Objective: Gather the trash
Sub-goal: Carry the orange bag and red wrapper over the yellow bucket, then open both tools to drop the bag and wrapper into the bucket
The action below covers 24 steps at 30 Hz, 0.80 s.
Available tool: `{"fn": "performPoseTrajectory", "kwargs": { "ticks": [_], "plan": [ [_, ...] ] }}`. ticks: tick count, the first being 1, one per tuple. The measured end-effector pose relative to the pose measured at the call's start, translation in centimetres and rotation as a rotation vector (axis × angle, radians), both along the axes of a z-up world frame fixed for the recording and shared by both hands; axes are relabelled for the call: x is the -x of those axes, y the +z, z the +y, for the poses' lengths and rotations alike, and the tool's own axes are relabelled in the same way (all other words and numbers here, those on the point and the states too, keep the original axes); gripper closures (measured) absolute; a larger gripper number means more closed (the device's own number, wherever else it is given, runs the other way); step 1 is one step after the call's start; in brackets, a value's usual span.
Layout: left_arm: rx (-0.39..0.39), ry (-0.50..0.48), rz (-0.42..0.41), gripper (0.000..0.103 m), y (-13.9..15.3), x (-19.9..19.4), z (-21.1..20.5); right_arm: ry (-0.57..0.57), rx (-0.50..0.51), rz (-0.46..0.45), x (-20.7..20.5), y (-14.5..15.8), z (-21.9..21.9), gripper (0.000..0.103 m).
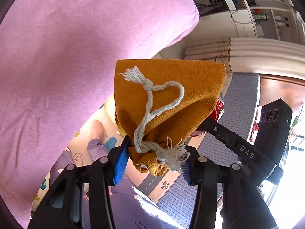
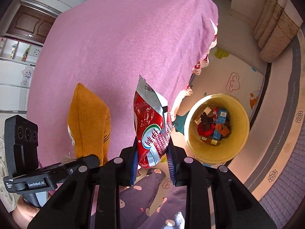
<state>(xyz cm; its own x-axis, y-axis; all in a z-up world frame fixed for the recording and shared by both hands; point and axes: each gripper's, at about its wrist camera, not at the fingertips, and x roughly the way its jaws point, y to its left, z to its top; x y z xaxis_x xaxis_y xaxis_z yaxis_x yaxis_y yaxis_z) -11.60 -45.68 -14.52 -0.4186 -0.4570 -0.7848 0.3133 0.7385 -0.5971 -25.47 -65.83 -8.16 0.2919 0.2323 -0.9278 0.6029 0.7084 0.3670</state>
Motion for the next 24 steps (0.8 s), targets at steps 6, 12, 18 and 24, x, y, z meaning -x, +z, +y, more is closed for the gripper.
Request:
{"fn": "performPoseTrajectory", "kwargs": {
  "ticks": [6, 12, 18, 24],
  "plan": [
    [-0.004, -0.120, 0.007, 0.055, -1.0, 3.6, -6.4, -0.086, -0.005, 0.011, 4.8, -1.0, -3.8, 0.077],
    [-0.013, -0.201, 0.026, 0.055, -2.2, 6.7, -10.4, -0.156, -0.015, 0.028, 8.7, -2.6, -6.5, 0.077],
    [-0.040, -0.234, 0.034, 0.049, -3.3, 8.6, -13.2, -0.214, -0.031, 0.046, 11.5, -3.9, -8.5, 0.071],
    [-0.122, -0.273, -0.037, 0.020, -3.9, 9.3, -13.7, -0.253, -0.052, 0.076, 12.9, -5.0, -9.5, 0.052]
  ]
}}
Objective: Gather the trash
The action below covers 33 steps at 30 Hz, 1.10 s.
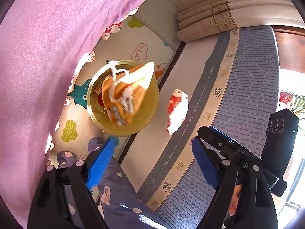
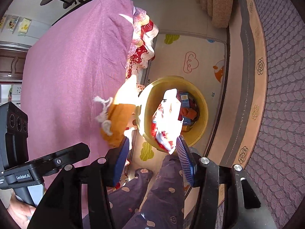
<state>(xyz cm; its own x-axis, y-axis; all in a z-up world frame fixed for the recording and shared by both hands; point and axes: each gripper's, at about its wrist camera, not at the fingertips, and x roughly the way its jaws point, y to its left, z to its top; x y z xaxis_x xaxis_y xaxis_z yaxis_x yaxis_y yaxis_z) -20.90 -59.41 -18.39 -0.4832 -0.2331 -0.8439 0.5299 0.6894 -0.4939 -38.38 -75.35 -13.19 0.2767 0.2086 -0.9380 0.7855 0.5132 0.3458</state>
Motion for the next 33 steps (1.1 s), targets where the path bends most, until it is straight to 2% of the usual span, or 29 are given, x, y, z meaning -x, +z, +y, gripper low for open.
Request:
{"fn": "performPoseTrajectory", "kwargs": {
  "ticks": [4, 12, 19, 24, 33],
  "plan": [
    [-0.013, -0.035, -0.001, 0.019, -0.3, 0.5, 0.0, 0.013, -0.007, 0.005, -0.1, -0.3, 0.2, 0.052],
    [-0.005, -0.046, 0.002, 0.019, -0.1, 0.8, 0.1, 0.038, -0.009, -0.002, -1.4, 0.1, 0.6, 0.052],
    [0.019, -0.015, -0.017, 0.019, 1.1, -0.5, 1.0, 0.077, 0.013, -0.004, -2.8, 1.2, 1.2, 0.052],
    [0.028, 0.035, -0.057, 0.019, 2.3, -2.6, 3.8, 0.154, 0.020, 0.000, -5.4, 1.8, 3.3, 0.052],
    [0.037, 0.231, -0.070, 0.019, 3.8, -7.2, 12.9, 0.356, 0.034, -0.023, -13.0, 3.6, 10.5, 0.052]
  ]
}}
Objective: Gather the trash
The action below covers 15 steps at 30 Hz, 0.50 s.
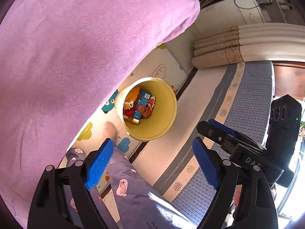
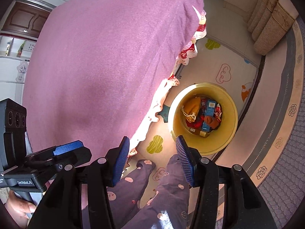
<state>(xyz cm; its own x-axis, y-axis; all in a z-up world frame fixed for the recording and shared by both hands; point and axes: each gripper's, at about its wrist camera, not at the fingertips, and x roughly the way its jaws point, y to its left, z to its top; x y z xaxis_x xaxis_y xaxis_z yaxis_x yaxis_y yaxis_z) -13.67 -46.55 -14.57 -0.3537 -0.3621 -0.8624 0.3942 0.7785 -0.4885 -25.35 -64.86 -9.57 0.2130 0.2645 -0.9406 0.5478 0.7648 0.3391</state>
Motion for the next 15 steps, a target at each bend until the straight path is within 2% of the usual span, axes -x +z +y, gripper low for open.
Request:
{"fn": "performPoseTrajectory", "kwargs": {
  "ticks": [8, 15],
  "plan": [
    [0.004, 0.191, -0.033, 0.019, 1.4, -3.9, 10.7, 0.209, 0.015, -0.019, -7.6, 1.4, 9.5, 0.052],
    [-0.024, 0.373, -0.068, 0.019, 2.3, -5.9, 21.8, 0.398, 0.022, -0.040, -13.1, 2.1, 19.9, 0.052]
  ]
}}
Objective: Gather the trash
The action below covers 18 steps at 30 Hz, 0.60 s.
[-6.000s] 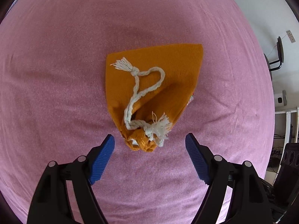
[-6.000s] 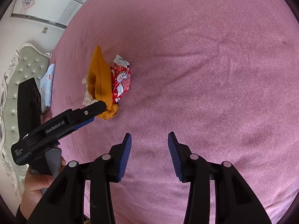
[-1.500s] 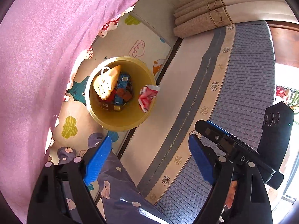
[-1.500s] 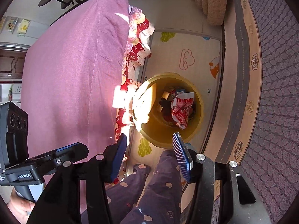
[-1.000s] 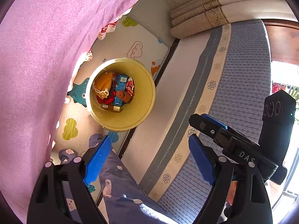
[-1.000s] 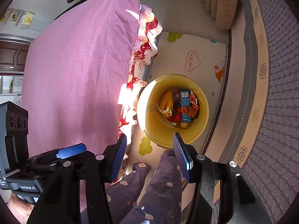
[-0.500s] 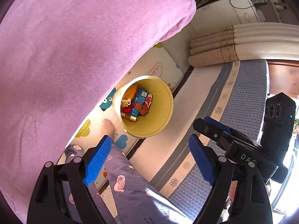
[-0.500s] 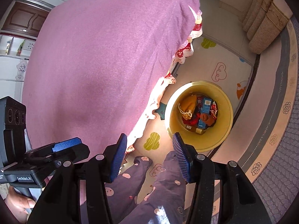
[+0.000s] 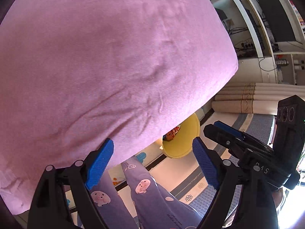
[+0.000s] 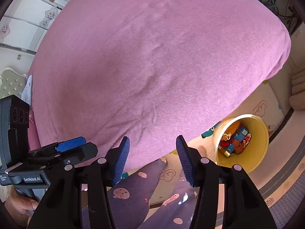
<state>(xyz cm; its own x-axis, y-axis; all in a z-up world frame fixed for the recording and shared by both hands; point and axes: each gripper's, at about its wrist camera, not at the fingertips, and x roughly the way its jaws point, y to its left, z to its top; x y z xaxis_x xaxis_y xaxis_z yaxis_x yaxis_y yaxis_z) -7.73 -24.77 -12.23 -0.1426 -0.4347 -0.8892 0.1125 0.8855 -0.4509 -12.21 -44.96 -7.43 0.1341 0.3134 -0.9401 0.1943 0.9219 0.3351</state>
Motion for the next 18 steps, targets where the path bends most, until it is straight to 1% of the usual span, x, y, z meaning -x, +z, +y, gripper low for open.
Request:
{"fn": "performPoseTrajectory", "kwargs": {
  "ticks": [5, 9, 14, 18],
  "plan": [
    [-0.019, 0.119, -0.012, 0.019, 0.3, -0.8, 7.7, 0.114, -0.001, -0.020, -2.9, 0.5, 7.0, 0.052],
    [-0.021, 0.178, -0.033, 0.017, 0.9, -0.5, 12.4, 0.184, 0.009, -0.039, -4.2, 0.6, 11.3, 0.052],
    [-0.017, 0.217, -0.037, 0.017, 1.2, -0.2, 16.4, 0.245, 0.030, -0.054, -5.2, 0.9, 15.1, 0.052],
    [-0.015, 0.255, -0.042, 0.017, 1.5, -0.2, 18.2, 0.280, 0.044, -0.057, -5.9, 1.2, 16.5, 0.052]
  ]
}}
